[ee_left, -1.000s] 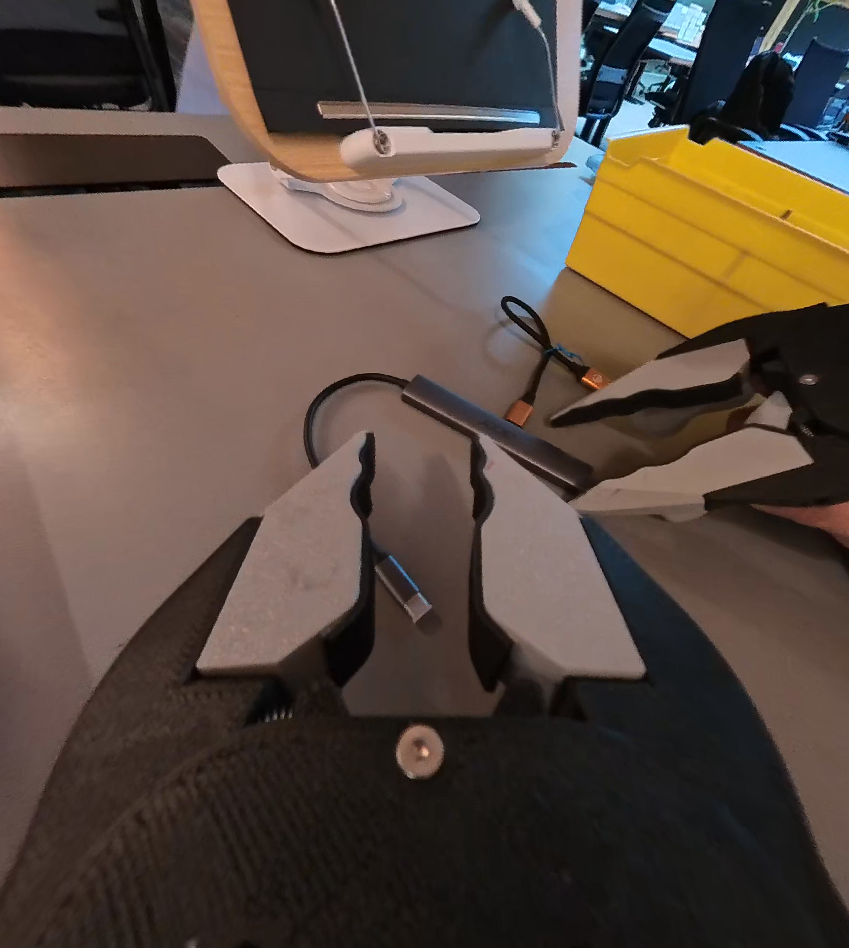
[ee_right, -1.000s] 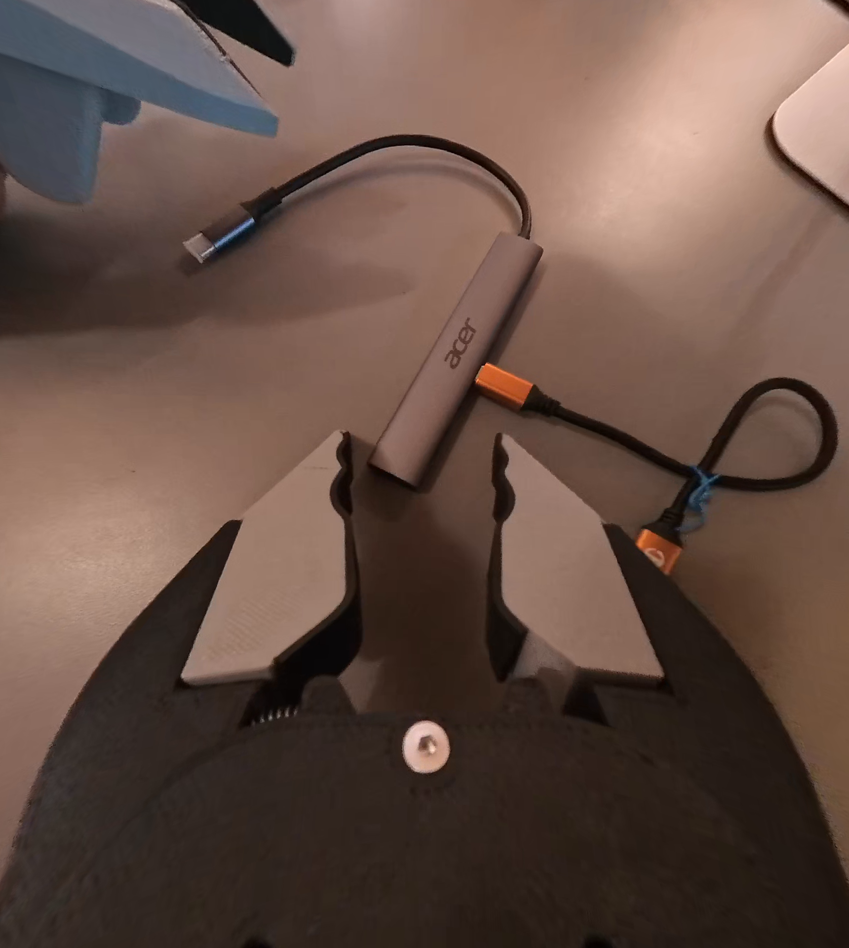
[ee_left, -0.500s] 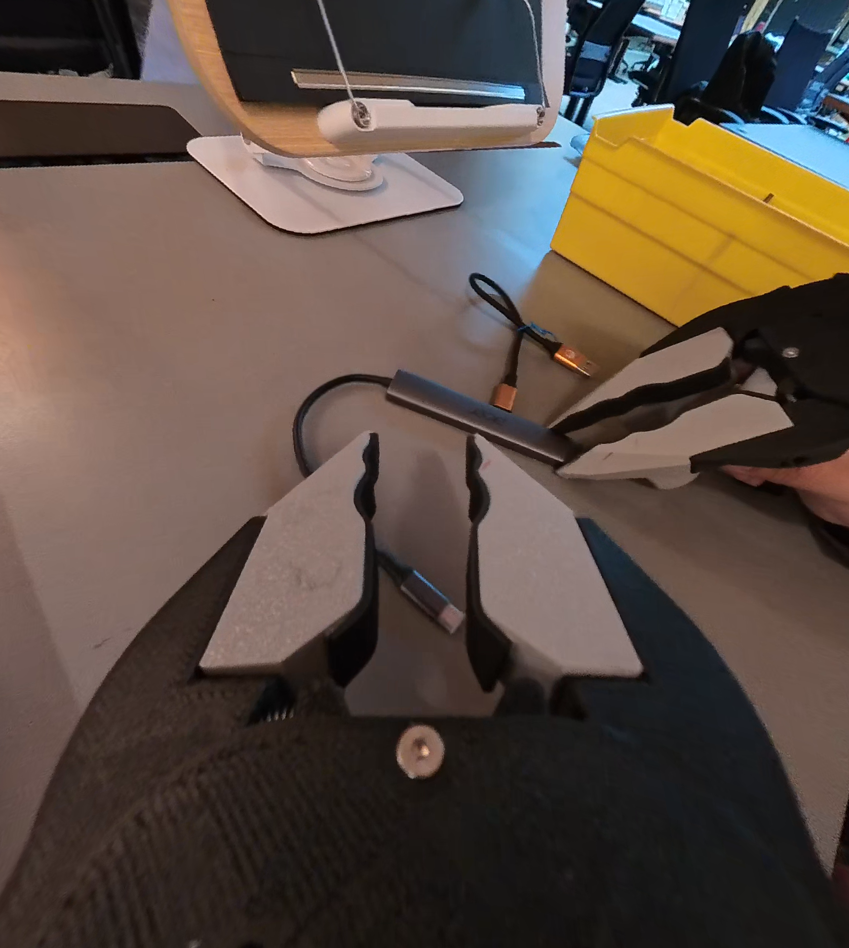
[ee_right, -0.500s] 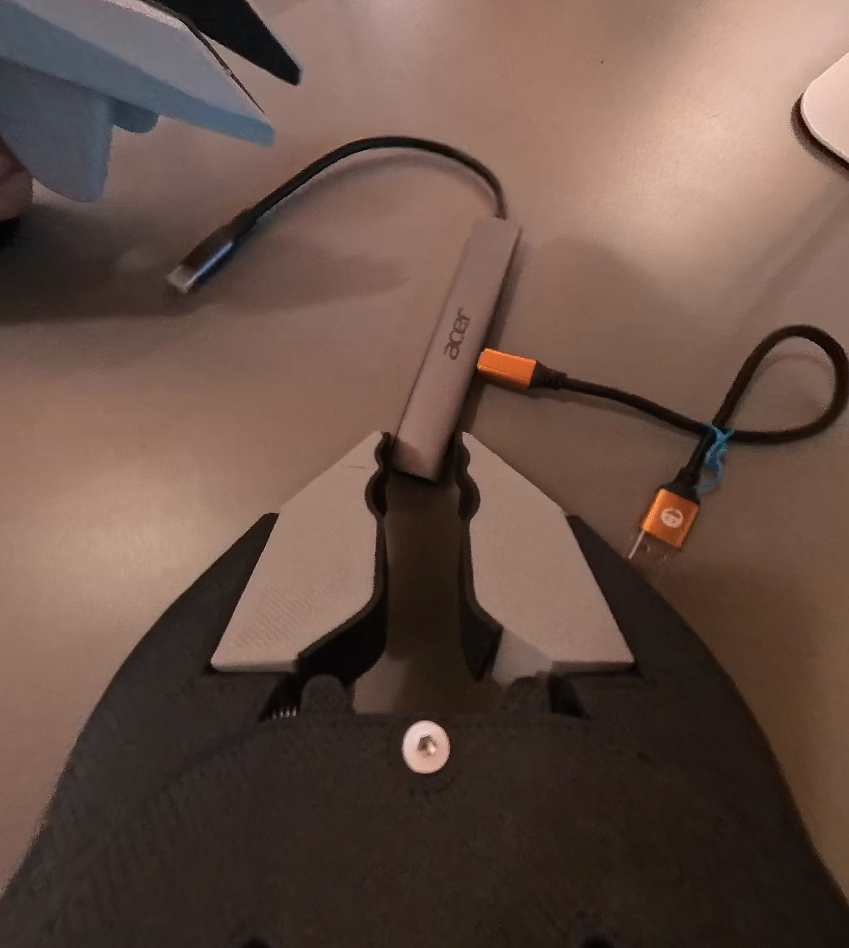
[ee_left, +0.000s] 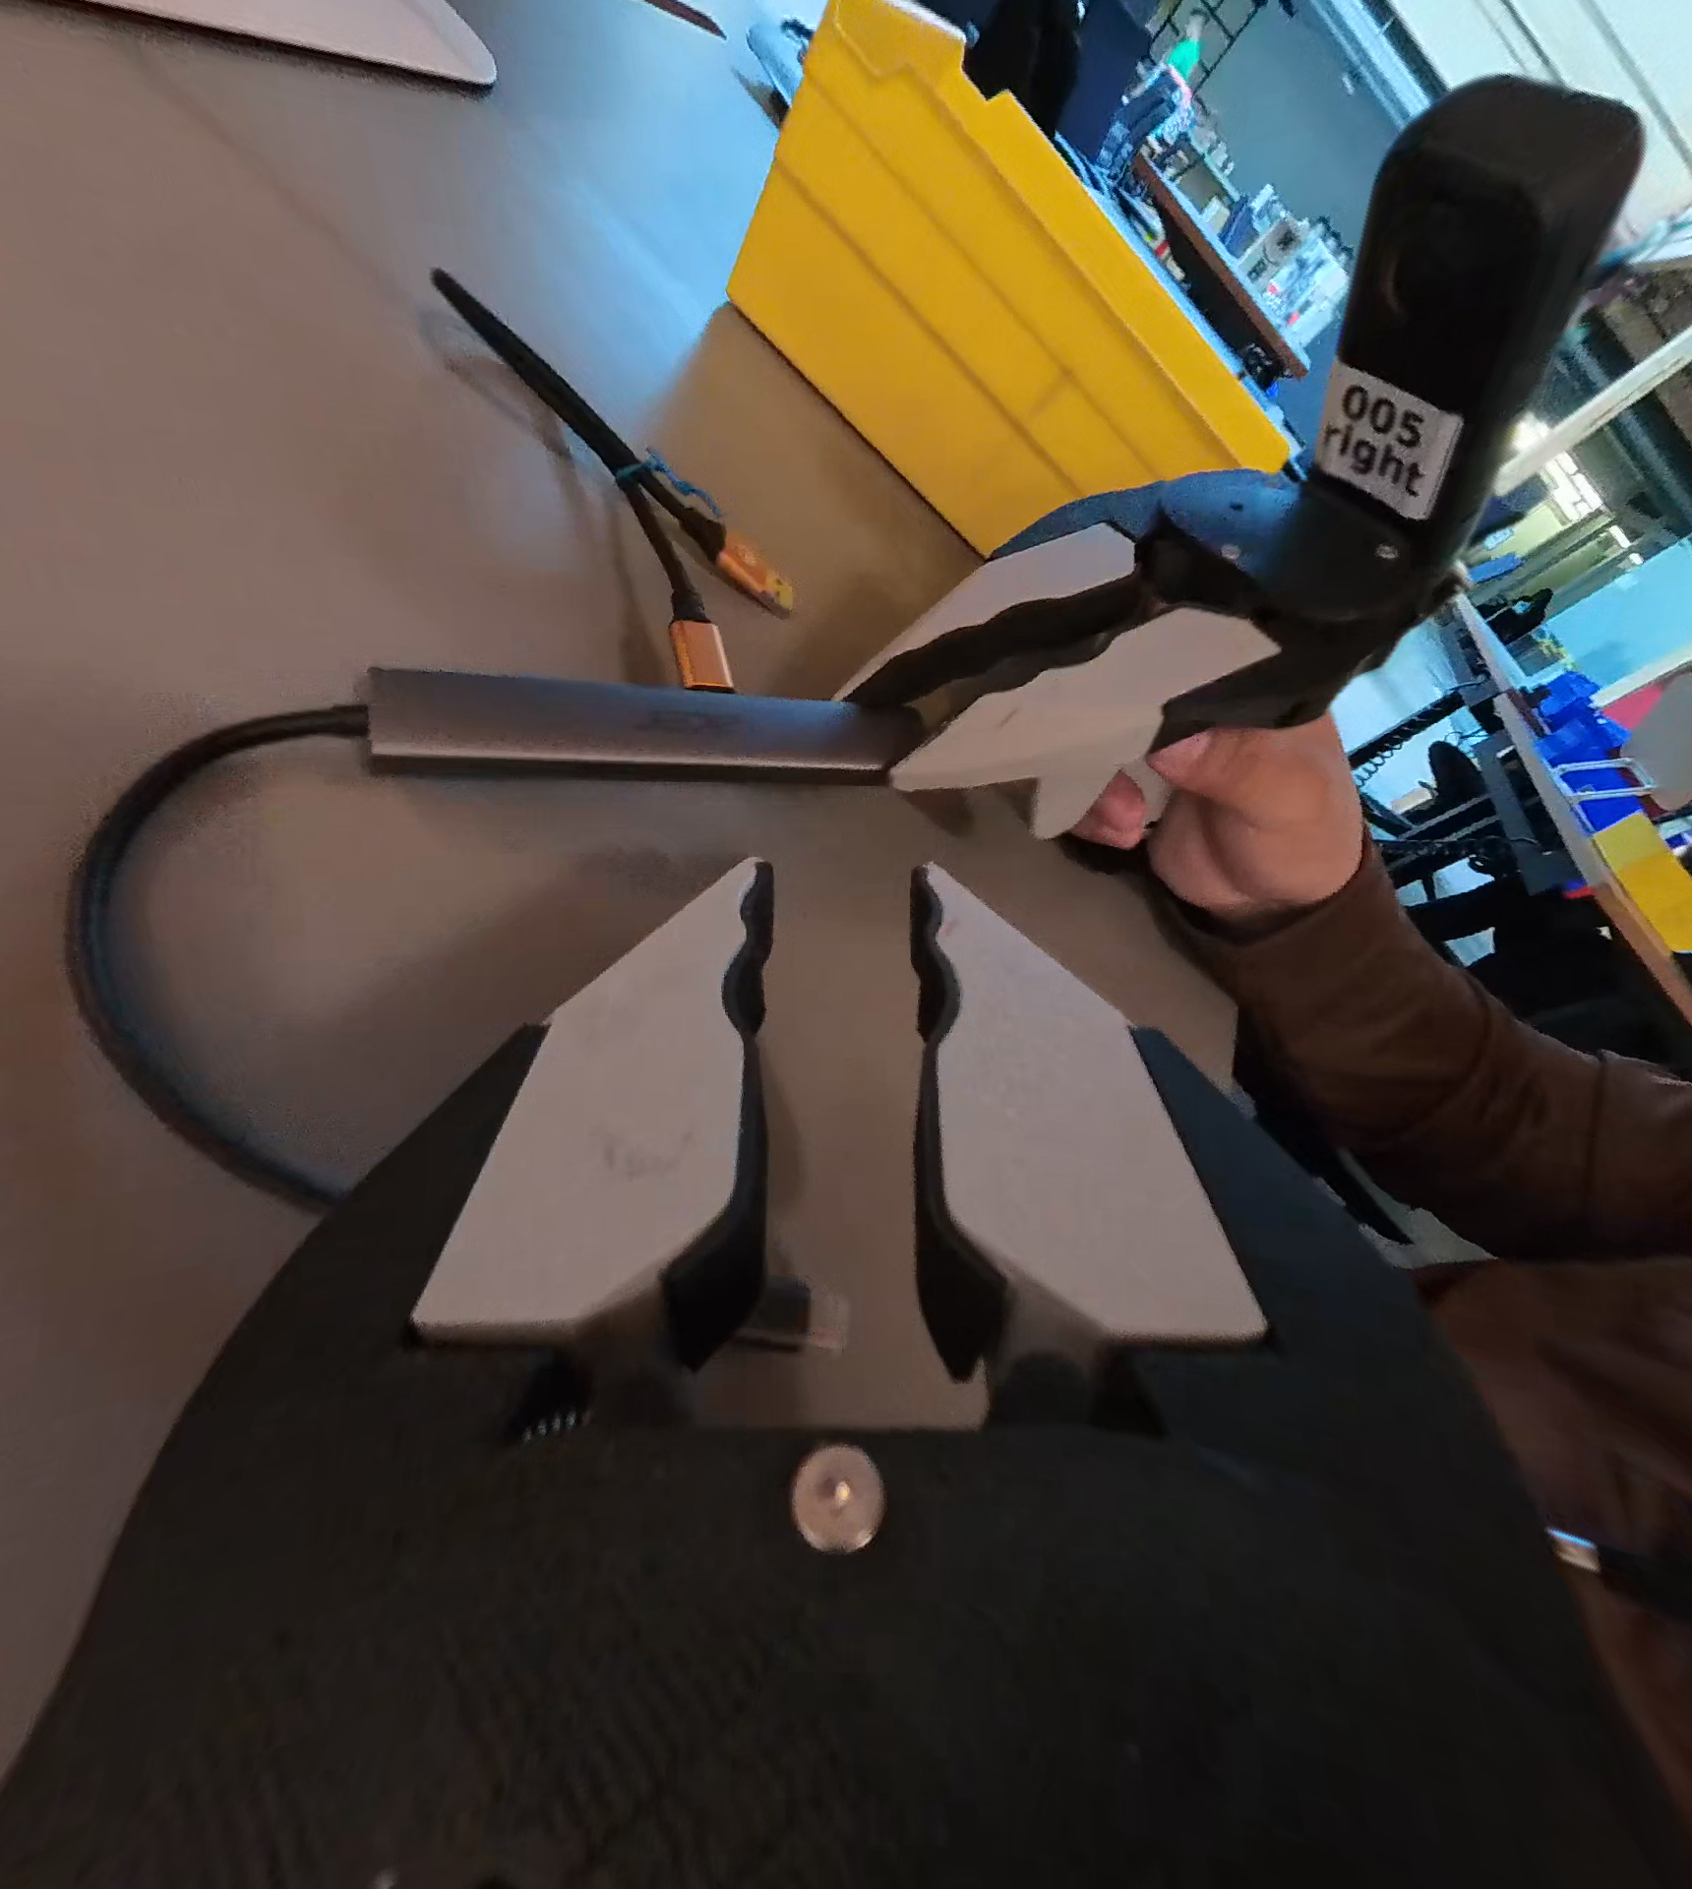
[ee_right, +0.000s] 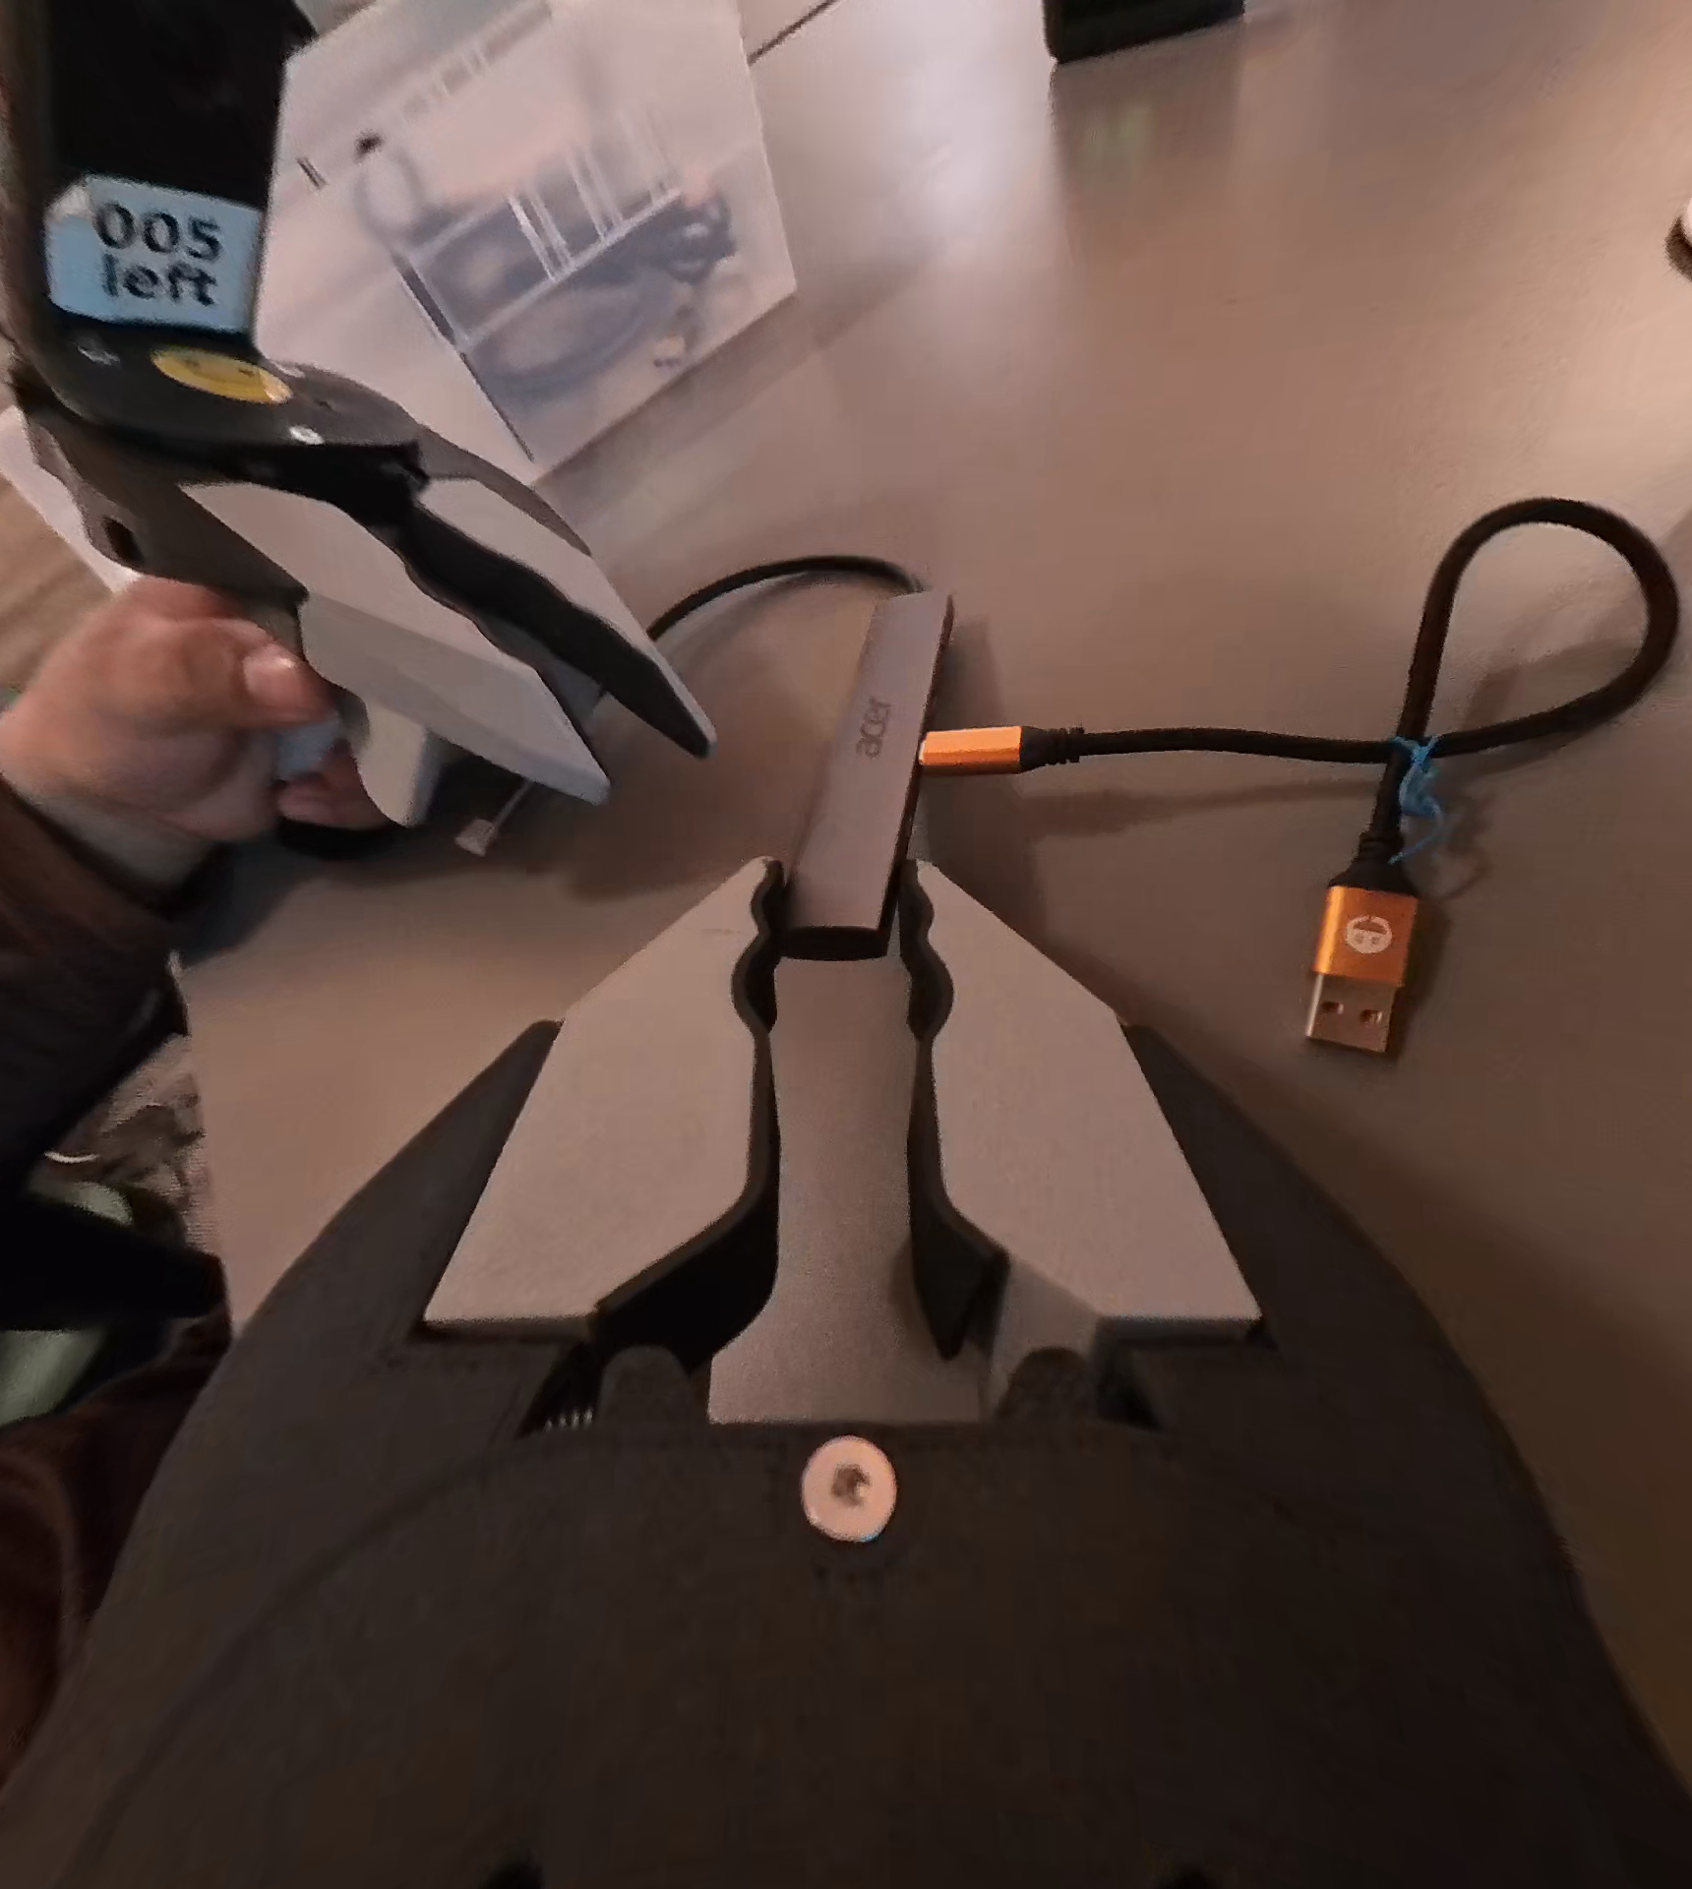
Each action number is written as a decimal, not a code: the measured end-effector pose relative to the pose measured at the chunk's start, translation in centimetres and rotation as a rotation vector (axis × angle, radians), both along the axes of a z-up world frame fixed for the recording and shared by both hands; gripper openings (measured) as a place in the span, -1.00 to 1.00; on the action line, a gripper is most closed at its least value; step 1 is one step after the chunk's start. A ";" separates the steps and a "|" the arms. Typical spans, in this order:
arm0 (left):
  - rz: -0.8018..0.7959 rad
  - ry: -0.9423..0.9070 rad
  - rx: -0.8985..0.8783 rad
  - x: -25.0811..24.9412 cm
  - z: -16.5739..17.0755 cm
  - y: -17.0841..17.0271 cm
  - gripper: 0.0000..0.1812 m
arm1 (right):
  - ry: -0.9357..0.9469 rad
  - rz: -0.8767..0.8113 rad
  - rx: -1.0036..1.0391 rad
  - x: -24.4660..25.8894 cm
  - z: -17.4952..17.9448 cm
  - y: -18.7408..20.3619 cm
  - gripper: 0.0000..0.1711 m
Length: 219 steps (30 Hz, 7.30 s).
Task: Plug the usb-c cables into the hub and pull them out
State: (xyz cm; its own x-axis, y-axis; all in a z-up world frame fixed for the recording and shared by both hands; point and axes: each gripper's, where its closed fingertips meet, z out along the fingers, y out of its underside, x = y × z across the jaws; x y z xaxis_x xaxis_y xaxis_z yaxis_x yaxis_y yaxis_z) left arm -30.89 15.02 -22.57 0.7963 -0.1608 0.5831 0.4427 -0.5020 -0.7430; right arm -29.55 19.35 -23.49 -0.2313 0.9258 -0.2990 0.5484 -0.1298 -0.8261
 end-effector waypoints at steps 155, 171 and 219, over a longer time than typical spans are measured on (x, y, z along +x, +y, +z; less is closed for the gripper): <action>-0.395 0.640 0.040 8.7 0.4 -2.1 -0.92 | 0.347 0.525 0.196 6.4 4.4 -7.2 -0.95; -0.273 0.408 0.165 9.6 2.5 0.1 -0.90 | 0.359 0.476 -0.064 6.4 6.8 -5.6 -0.97; 0.078 1.127 0.302 3.7 10.1 0.5 -0.93 | 0.097 -0.494 0.589 27.9 14.9 19.2 -0.96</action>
